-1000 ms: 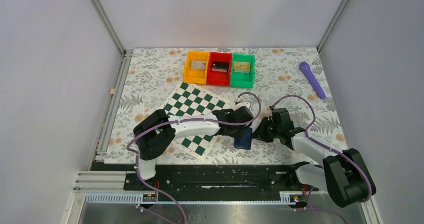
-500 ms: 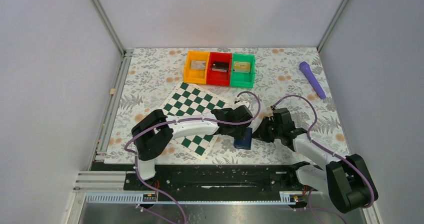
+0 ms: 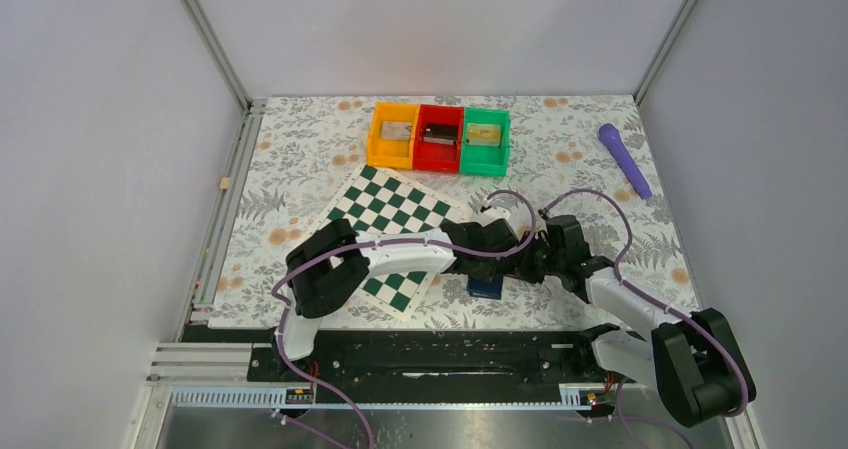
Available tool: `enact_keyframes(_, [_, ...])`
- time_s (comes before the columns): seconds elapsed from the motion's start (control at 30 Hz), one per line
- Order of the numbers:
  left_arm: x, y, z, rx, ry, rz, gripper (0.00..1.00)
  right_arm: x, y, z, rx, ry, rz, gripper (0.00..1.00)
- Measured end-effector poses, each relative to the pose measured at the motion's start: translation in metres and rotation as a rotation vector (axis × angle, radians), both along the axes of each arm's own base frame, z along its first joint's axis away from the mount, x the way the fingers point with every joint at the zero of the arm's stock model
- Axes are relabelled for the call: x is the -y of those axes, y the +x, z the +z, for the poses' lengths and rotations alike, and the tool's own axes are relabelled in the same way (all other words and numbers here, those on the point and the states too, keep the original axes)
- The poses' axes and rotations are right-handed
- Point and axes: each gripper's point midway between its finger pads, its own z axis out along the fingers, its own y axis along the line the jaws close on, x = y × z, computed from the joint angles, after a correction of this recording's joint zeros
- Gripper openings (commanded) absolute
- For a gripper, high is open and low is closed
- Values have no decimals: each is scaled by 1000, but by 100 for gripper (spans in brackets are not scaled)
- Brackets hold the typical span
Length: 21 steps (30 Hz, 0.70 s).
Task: Take the credit cards out of the card holder
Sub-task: Open the card holder at the center of the board.
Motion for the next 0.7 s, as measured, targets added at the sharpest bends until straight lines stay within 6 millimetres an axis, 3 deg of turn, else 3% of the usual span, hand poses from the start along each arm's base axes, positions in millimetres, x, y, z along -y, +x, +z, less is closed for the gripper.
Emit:
enact_keyframes(0.2, [1, 1, -1, 5, -1, 6, 15, -11, 11, 12, 36, 79, -15, 12])
enact_keyframes(0.33, [6, 1, 1, 8, -20, 8, 4, -19, 13, 5, 1, 124, -17, 9])
enact_keyframes(0.5, [8, 1, 2, 9, -36, 4, 0, -23, 14, -10, -57, 144, -34, 5])
enact_keyframes(0.7, [5, 2, 3, -6, -85, 16, 0, -25, 16, -13, -80, 164, -56, 4])
